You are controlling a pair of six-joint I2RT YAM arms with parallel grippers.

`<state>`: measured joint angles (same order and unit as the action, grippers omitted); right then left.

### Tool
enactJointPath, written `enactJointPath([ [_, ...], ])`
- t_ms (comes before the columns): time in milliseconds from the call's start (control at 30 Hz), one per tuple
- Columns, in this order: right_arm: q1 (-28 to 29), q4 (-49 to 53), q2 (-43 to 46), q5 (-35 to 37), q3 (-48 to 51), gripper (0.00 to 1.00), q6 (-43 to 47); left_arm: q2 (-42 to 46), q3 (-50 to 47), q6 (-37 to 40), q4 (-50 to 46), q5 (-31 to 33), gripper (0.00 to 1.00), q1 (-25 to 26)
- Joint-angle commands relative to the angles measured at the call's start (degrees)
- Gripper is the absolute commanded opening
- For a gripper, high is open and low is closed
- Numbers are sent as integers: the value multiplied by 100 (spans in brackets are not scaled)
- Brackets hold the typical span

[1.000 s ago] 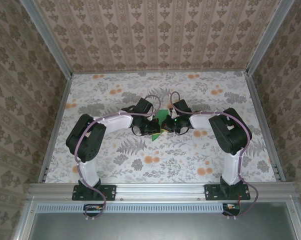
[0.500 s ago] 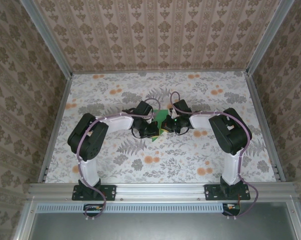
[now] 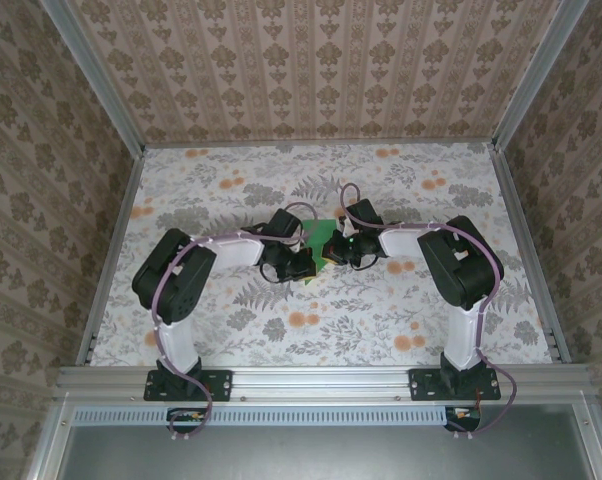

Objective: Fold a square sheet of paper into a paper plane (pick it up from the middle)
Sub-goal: Third fold the triangle at the center of the table.

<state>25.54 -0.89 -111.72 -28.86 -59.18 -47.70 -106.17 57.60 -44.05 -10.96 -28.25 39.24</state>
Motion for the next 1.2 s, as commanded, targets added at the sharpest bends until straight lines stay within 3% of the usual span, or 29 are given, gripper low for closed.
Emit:
enactJointPath([
  [0, -23, 789, -330, 679, 222, 0, 68, 77, -351, -121, -468, 140, 0, -4],
  [367, -58, 876, -350, 694, 228, 0, 96, 827, -1181, -312, 129, -127, 0, -219],
  [567, -58, 692, -196, 515, 325, 0, -138, 1230, -746, -162, 565, -260, 0, -221],
  [800, -49, 583, 1, 485, 394, 0, -406, 553, -158, -55, 309, 19, 0, -110],
  [1167, -49, 570, 72, 385, 274, 0, -399, 41, -109, 34, -151, 83, 0, -101],
])
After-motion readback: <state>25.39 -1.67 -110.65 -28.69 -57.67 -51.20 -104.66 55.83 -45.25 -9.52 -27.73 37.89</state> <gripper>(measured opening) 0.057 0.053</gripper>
